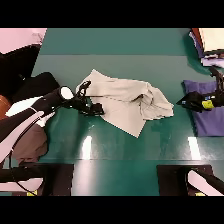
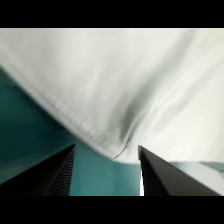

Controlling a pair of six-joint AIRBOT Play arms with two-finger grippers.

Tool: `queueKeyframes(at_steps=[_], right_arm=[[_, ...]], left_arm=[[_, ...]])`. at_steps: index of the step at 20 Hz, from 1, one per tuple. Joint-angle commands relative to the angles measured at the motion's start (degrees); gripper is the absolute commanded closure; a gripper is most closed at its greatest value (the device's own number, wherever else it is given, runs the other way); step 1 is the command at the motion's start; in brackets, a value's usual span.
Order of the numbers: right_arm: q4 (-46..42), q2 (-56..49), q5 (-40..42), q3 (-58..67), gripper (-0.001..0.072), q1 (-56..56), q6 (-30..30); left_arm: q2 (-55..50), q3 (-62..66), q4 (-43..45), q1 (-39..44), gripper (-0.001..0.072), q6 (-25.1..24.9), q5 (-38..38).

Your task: Fold the shirts.

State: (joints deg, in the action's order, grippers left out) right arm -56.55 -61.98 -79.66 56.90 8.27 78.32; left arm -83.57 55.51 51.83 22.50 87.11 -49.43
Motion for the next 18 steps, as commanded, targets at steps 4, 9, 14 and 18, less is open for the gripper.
queueKeyframes(at_steps=[4, 9, 14, 18], right_arm=[[0.0, 0.4, -0.2, -0.1, 0.0263, 0.0, 0.0], [-0.2, 0.4, -0.3, -4.2, 0.0263, 0.1, 0.0], [-0.7, 0.4, 0.3, -8.9, 0.0263, 0.1, 0.0], [-3.4, 0.2, 4.0, -13.1, 0.0249, 0.0, -0.2]], left_arm=[[-2.3, -0.1, -4.6, 1.6, 0.0313, 0.9, 6.6], [-1.8, 3.4, 1.8, 1.1, 0.068, 1.0, 2.6], [11.8, 4.4, 17.8, -7.2, 0.0681, 1.0, -11.5], [20.5, 4.2, 27.5, -9.7, 0.068, 1.0, -21.4]])
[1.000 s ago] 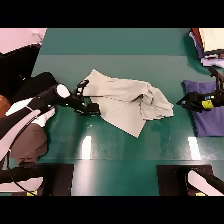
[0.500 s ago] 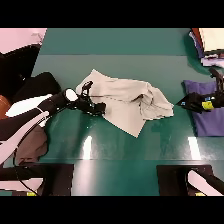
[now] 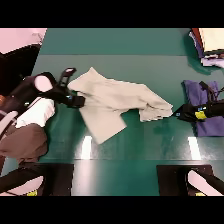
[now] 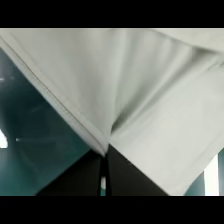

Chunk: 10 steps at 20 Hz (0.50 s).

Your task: Fold the shirts.

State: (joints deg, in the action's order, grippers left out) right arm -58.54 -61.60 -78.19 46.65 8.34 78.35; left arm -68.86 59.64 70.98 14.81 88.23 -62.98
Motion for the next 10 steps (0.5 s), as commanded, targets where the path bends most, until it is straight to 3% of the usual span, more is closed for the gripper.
queueKeyframes(at_steps=[1, 5, 10], right_arm=[[-1.3, -0.4, 4.3, -3.7, 0.0249, 0.0, -0.4], [-0.9, -5.1, 7.9, -3.8, 0.0249, 0.0, -0.4], [-1.1, -3.4, 8.9, -3.8, 0.0249, 0.0, -0.4]], left_arm=[[6.5, 0.1, 8.2, -2.0, 0.068, -0.1, -8.0], [6.6, 0.1, 7.8, -2.0, 0.068, -0.1, -8.5], [7.2, 0.0, 6.7, -2.0, 0.0661, -1.2, -20.9]])
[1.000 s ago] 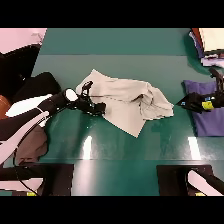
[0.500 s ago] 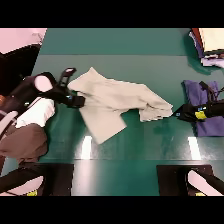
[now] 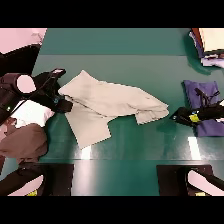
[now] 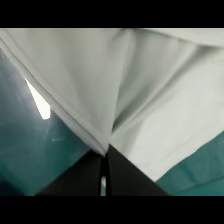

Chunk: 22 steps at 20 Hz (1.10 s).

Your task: Fold the shirts.

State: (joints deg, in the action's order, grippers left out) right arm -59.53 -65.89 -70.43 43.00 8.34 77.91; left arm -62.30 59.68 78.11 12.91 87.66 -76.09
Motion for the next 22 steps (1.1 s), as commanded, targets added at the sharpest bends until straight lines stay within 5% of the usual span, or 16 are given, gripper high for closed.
queueKeyframes(at_steps=[1, 2, 8, 14, 22], right_arm=[[-0.1, 2.1, 1.1, -0.1, 0.0249, 0.0, 0.0], [-0.1, 3.1, 1.0, -0.1, 0.0249, 0.0, 0.0], [0.0, 5.4, -1.9, 5.4, 0.025, 0.0, 0.0], [0.0, 0.1, -5.5, 15.3, 0.0258, 0.0, 0.0], [0.0, -0.5, -5.0, 12.4, 0.0262, 0.0, 0.0]], left_arm=[[1.1, -0.1, -1.5, -0.1, 0.0363, -0.7, -9.6], [1.6, -0.1, -2.2, -0.1, 0.0088, -0.7, -9.8], [-0.6, 6.9, 6.4, -2.7, 0.0106, 2.2, 7.3], [-21.3, 18.4, -4.9, -15.8, 0.0106, -0.1, 12.1], [-38.2, 25.4, -6.4, -16.1, 0.0104, -4.2, 12.0]])
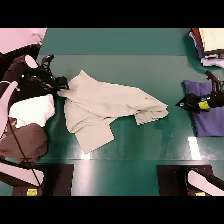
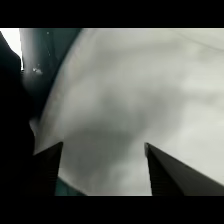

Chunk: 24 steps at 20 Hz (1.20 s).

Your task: Fold the shirts.

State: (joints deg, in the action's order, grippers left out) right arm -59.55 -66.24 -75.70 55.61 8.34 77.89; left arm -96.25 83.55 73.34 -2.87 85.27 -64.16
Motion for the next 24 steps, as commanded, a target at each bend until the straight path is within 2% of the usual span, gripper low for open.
queueKeyframes(at_steps=[1, 4, 6, 7, 11, 14, 19, 20, 22, 23, 24], right_arm=[[0.0, -0.2, 0.6, -0.1, 0.0261, 0.0, 0.1], [-0.1, -0.9, 0.7, -0.1, 0.0261, 0.0, 0.1], [0.0, -2.5, 0.5, -0.1, 0.0261, 0.0, 0.1], [0.0, -3.4, 0.2, -0.1, 0.0261, 0.0, 0.2], [0.4, -8.7, 1.2, -0.1, 0.0261, 0.0, 0.2], [5.8, -13.7, 5.2, 0.0, 0.0261, -0.4, 0.0], [5.5, -23.4, 10.0, 4.9, 0.0265, -6.9, 0.1], [5.5, -25.2, 10.0, 6.4, 0.0288, -8.3, 0.1], [5.4, -27.4, 9.8, 8.5, 0.043, -10.5, 0.0], [5.0, -27.6, 10.0, 9.1, 0.0628, -11.5, 0.0], [3.5, -27.2, 10.6, 9.7, 0.0695, -12.1, 0.0]], left_arm=[[-4.7, 1.5, -1.9, -0.3, 0.0105, -1.8, 0.0], [-4.9, 1.6, -3.2, -0.3, 0.0113, -1.7, 0.3], [-4.9, 1.9, -4.3, -0.3, 0.0635, -1.8, 0.8], [-4.8, 2.1, -4.9, -0.3, 0.068, -1.9, 0.8], [-3.5, 7.3, -4.8, -0.3, 0.0681, -1.9, -0.7], [-3.1, 11.8, -4.8, -0.3, 0.068, -1.9, -2.5], [-3.1, 12.7, -4.8, -0.3, 0.068, -1.9, -3.2], [-3.1, 12.7, -4.8, -0.3, 0.068, -1.9, -3.4], [-3.1, 12.7, -4.7, -0.3, 0.068, -2.0, -3.9], [-3.1, 12.7, -4.7, -0.3, 0.068, -2.3, -4.2], [-3.0, 12.7, -4.7, -0.3, 0.0681, -2.6, -4.4]])
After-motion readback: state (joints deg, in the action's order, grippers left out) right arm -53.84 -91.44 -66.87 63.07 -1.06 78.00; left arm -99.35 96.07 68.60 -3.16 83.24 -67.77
